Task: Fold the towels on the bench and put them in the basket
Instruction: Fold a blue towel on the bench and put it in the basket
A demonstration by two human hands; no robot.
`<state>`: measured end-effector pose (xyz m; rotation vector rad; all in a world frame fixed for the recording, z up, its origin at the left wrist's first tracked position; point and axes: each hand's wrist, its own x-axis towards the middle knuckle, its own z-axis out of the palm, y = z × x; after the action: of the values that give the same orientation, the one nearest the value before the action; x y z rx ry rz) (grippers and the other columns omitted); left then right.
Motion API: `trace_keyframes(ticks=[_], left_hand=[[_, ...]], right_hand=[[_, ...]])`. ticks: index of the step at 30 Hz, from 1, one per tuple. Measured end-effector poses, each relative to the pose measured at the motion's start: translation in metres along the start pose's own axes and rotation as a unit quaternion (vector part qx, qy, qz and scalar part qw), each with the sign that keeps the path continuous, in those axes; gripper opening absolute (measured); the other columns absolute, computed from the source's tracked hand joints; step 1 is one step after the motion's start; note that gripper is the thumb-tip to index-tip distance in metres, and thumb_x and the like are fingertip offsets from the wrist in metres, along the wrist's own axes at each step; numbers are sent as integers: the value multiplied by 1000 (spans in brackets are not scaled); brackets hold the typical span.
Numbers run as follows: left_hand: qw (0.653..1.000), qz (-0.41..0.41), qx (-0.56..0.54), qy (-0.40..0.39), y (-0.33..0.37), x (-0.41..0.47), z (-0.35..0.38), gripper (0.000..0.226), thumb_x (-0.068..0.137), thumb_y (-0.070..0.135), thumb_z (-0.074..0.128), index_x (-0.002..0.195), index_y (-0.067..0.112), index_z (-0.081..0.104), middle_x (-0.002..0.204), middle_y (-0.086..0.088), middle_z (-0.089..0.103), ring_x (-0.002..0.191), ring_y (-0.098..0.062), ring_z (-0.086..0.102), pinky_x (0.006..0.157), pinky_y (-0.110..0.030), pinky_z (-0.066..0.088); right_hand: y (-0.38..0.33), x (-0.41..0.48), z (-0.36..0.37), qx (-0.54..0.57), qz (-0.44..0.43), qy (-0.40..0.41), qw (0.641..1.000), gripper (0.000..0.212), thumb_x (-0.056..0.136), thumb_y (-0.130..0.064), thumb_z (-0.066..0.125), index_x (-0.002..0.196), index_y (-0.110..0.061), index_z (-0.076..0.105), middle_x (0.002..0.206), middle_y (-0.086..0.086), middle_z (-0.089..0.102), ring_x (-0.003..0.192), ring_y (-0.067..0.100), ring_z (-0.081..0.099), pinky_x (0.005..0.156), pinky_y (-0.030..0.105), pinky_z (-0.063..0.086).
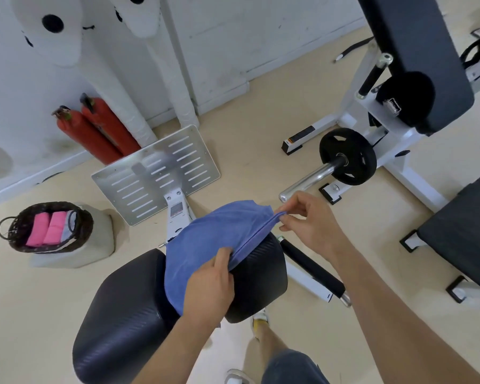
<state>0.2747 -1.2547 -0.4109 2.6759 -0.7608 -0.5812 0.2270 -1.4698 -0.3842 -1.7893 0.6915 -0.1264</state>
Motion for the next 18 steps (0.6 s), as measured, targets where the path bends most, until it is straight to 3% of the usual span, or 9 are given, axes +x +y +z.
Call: trace_keyframes(ticks=[4,7,9,15,18], left_hand=[[997,-22,60,37,-16,-5,-35,12,90,10,45,95,21,49,56,8,38,50,-16,40,48,-28,31],[992,-39,107,61,-39,5,-66,9,86,11,47,89,19,47,68,-1,56,66,-31,57,54,-32,36],[989,-39,111,90,-55,18,-88,9,84,8,46,87,17,48,77,-7,63,72,-35,59,56,-33,37],[987,-64,40,142,-97,56,-152,33,78,-4,51,102,14,66,88,-17,69,80,-36,61,61,-32,39],[979,-55,2,198,-104,54,-187,28,78,14,48,92,17,72,79,-12,72,70,-28,60,60,-31,38]], right_hand=[[-20,14,-1,-54,-33,-2,998,21,84,-3,66,78,-22,58,88,-7,66,92,10,63,79,33,58],[-44,28,4,29,-47,-6,998,24,86,5,61,78,-17,54,88,5,65,88,20,66,67,34,61],[-56,41,11,61,-41,11,997,24,88,7,57,79,-14,52,84,4,57,77,22,63,61,31,61],[-87,95,27,89,-70,58,992,32,91,9,50,79,-20,46,82,0,48,71,16,53,58,18,56],[-105,113,21,68,-104,80,989,32,91,6,51,81,-24,47,90,9,54,77,22,57,60,20,55]])
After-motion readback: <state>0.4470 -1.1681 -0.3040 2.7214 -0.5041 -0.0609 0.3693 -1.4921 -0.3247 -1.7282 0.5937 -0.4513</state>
